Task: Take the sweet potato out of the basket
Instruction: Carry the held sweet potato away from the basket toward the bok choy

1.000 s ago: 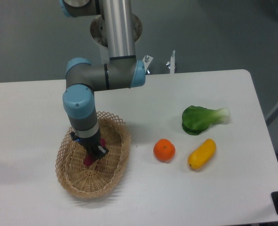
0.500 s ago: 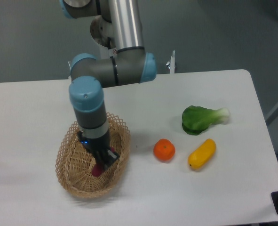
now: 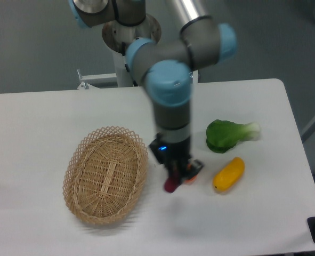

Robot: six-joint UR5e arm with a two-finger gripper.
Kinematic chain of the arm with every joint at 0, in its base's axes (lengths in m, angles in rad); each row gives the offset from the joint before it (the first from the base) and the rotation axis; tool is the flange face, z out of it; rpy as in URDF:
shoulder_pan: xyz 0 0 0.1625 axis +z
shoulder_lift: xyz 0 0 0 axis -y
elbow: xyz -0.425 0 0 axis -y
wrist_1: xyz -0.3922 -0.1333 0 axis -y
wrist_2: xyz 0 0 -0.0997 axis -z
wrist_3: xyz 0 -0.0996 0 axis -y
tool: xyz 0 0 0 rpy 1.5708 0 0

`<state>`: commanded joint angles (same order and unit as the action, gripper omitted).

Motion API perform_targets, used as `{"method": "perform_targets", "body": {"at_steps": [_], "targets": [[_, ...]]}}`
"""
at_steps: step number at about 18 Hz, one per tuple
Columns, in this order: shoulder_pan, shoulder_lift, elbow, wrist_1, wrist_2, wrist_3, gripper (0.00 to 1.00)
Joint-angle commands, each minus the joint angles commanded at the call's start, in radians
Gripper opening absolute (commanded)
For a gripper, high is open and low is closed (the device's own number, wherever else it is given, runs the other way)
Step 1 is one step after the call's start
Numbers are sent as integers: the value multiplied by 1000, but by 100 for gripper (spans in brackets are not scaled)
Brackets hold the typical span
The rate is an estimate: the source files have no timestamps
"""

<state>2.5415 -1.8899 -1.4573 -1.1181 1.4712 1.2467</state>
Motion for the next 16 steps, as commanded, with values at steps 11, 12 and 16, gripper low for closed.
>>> {"method": "perform_targets", "body": {"at_steps": [11,12,16], "targets": [[106,23,-3,-35,4,166,10],[106,23,-3,-35,4,166,10],[103,25,-5,-29,4,166,10]]}}
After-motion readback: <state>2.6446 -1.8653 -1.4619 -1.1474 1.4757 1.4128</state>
